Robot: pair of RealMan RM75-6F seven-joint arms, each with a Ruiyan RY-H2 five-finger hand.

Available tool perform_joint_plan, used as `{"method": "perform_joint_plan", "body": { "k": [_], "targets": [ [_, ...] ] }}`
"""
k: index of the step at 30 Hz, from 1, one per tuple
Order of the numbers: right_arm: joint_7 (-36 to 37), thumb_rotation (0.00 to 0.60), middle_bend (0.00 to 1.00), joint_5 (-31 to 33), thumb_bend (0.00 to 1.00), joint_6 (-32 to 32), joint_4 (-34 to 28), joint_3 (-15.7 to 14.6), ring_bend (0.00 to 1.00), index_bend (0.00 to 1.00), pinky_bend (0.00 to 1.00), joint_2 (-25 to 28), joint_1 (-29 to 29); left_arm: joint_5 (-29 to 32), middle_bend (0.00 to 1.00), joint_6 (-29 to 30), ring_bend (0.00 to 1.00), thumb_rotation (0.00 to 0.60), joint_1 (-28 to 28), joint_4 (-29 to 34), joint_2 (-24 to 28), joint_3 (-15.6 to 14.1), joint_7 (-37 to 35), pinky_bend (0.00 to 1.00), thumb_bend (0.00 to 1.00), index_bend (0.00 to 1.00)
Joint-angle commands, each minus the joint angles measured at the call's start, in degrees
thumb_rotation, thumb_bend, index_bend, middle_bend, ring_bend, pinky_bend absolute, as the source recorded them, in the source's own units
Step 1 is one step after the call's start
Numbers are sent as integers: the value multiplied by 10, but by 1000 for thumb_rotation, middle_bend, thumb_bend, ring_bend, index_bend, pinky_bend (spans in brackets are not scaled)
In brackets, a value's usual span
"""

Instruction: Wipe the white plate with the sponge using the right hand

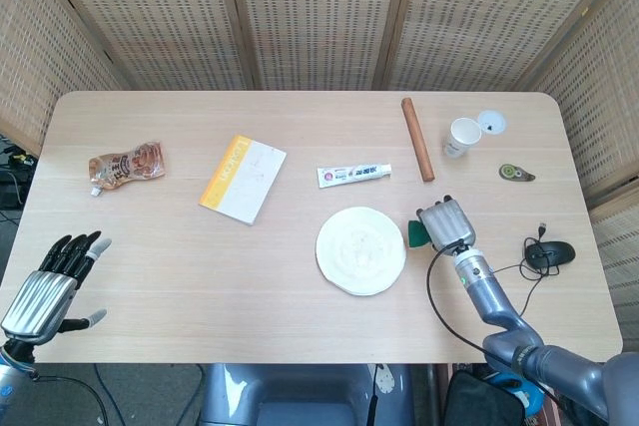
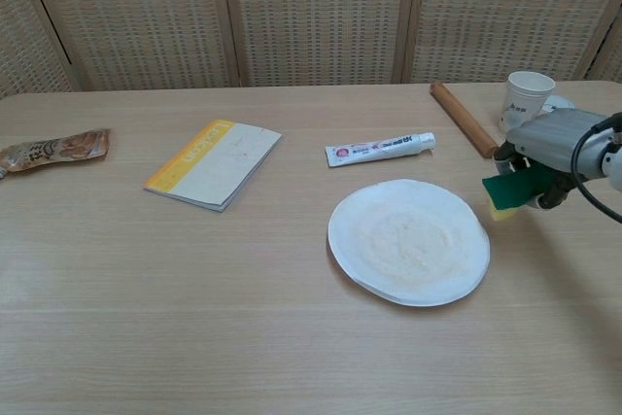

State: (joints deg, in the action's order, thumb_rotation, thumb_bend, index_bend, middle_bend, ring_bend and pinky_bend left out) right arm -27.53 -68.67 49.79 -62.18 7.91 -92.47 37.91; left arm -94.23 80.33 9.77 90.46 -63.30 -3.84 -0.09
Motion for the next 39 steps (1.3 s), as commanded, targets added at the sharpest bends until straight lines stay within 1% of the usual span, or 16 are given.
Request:
{"method": "perform_joint_plan", "body": {
  "k": [1,2,4,6,8,9,12,15,17,20,23,24,26,30,32,39],
  "targets": [
    [3,600,561,11,365,-8,21,-3,464,512,322,-20,-1,0,0,1,0,600,0,0,1,0,-2,0,0,0],
    [3,600,546,13,365,-8,26,-2,454,511,322,-24,0,1,0,1,0,600,0,0,2,1,-4,0,0,0],
    [-2,600,453,17,362,-8,34,-2,385,475,292,-32,1,1,0,1,0,600,-1,0,3,1,-6,0,0,0],
    [-19,600,223,30,311,-15,37,-2,166,309,160,-35,2,2,0,1,0,600,0,-1,3,2,-8,0,0,0],
    [-43,600,56,60,221,-27,30,4,23,138,46,-34,4,4,0,0,0,600,0,-2,3,2,-10,0,0,0],
    [-53,600,11,74,180,-31,24,7,0,66,13,-33,5,4,0,-1,0,600,0,-2,4,2,-11,0,0,0],
    [-72,600,0,99,161,-22,-6,15,0,0,0,-22,4,4,0,0,0,600,0,-2,5,2,-14,0,0,0],
    [-75,600,0,97,159,6,-61,20,0,0,0,5,-3,4,0,4,0,600,-1,-2,7,3,-17,0,0,0],
    [-71,600,0,93,159,28,-113,24,0,0,0,35,-11,3,0,7,0,600,-2,-1,8,4,-19,0,0,0],
    [-54,600,0,69,158,63,-183,25,0,0,0,82,-27,1,0,13,0,600,-5,-1,9,4,-21,0,0,0],
    [-17,600,0,18,79,106,-223,19,0,0,0,120,-48,-1,0,20,0,600,-7,-1,10,5,-24,0,0,0],
    [-3,600,0,2,36,119,-228,16,0,0,0,127,-54,-1,0,22,0,600,-8,-2,10,5,-25,0,0,0],
    [39,600,0,-42,7,152,-231,8,0,0,0,142,-71,-2,0,26,0,600,-9,-3,10,6,-28,0,0,0],
    [118,600,0,-107,0,215,-211,-10,0,0,0,157,-103,-2,0,33,0,600,-12,-5,10,8,-34,0,0,0],
    [172,600,0,-142,0,259,-190,-28,0,0,0,162,-130,-1,0,36,0,600,-14,-7,10,9,-36,0,0,0],
    [287,600,0,-194,0,366,-124,-72,0,0,0,153,-210,-4,0,52,0,600,-24,-9,6,7,-33,0,0,0]
  ]
}}
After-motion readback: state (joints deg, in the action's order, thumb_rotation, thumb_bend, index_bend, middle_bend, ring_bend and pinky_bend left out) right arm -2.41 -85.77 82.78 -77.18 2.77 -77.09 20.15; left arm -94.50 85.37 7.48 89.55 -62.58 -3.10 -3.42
